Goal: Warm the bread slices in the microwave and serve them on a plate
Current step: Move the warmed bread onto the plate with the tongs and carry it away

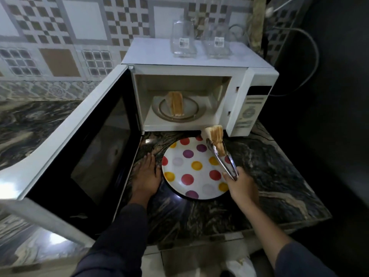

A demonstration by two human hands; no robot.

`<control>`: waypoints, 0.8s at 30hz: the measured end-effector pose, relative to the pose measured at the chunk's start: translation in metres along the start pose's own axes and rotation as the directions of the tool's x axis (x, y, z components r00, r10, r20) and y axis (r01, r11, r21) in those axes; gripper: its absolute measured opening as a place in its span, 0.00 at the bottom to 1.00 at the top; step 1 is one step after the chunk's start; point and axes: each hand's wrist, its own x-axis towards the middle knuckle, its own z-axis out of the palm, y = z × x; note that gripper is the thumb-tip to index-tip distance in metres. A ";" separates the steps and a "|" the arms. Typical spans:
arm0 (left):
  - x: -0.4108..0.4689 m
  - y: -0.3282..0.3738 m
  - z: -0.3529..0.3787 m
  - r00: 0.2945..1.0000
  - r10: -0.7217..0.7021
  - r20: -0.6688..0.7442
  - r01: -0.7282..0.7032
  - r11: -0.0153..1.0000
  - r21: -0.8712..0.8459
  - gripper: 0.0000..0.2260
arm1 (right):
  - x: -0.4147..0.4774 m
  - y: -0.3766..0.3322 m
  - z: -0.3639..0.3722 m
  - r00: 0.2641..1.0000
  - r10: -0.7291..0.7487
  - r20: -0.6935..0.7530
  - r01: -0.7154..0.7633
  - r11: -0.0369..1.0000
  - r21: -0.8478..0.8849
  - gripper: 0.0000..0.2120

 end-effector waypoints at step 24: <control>-0.004 -0.003 0.005 0.999 0.049 -0.017 -0.050 0.996 -0.073 0.23 | -0.041 0.038 0.000 0.990 0.113 -0.084 -0.127 0.973 -0.192 0.26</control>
